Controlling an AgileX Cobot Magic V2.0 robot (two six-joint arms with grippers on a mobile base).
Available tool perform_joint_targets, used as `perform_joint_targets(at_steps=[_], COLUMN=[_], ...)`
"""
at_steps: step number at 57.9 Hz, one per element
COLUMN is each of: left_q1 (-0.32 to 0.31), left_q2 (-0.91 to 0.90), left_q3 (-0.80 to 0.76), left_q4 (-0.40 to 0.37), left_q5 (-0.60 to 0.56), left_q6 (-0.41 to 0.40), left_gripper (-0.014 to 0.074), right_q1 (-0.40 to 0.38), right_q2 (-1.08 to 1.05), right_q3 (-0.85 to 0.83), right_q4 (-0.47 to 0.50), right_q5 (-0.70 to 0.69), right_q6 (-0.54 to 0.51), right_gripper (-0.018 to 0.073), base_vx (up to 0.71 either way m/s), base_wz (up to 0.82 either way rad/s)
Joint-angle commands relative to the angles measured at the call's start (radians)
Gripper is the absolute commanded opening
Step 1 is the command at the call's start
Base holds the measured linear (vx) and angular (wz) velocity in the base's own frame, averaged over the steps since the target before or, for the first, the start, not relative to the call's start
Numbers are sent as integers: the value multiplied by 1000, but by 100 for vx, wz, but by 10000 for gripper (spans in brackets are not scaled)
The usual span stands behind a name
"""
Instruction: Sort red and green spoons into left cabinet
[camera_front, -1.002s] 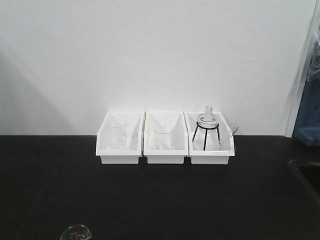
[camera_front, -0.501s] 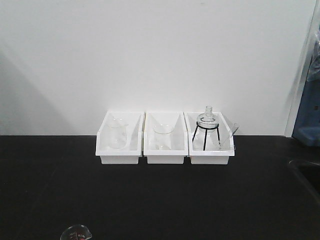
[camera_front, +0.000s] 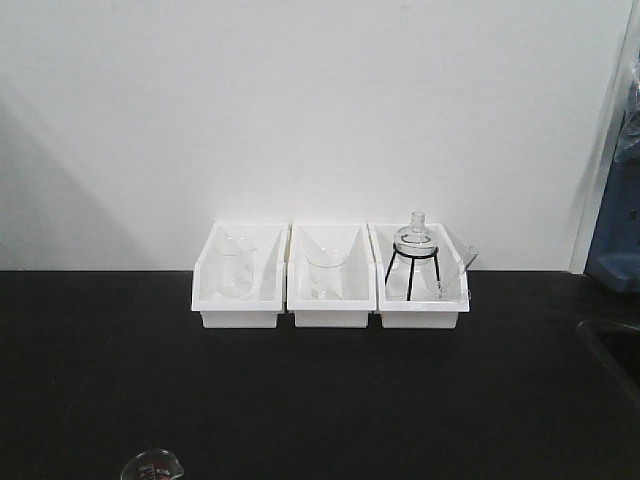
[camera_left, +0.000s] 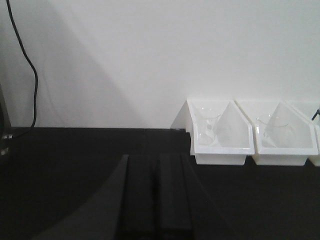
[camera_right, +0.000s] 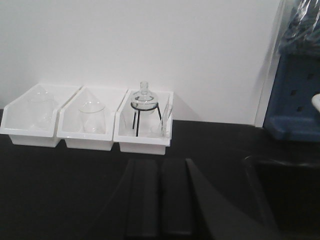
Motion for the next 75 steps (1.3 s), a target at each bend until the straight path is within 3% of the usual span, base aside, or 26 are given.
perform_joint_targets(at_steps=[1,12,21,36,42,48,55,64,75], left_q1=[-3,-3,-3,-3,-3,-3,-3,-3,-3], left_q2=[47,85,98,98,98,98,98,98,98], left_q3=[-39,-39,-39,-39,-39,-39,-39,-37,-33], left_q4=[-1,-1,-2,-2,-3,-8,-8,-8,-8], left_q5=[-109,-101,-102,-103,-102,-101,-96,-84,-86], left_q6=[21,42,42,42,42,40,32,32,32], left_gripper=[12,74,182,447,509,531,531,531,528], right_q1=[-7,-7,-7,-7,-7,-7,-7,21,150], right_q2=[41,77,89,90,90,90,90,90,81], right_q3=[-38,-38,-38,-38,-38,-38,-19,96,368], right_q4=[41,83,91,92,92,111,186,227,220], right_q5=[-102,-95,-92,-108,-129,-147,-212,-323,-531], right_q6=[-12,-13,-25,-74,-74,-62,-46,-102,-137], right_gripper=[1,31,124,496,642,722,726,701,646], base_vx=[0,0,0,0,0,0,0,0,0], base_wz=[0,0,0,0,0,0,0,0,0])
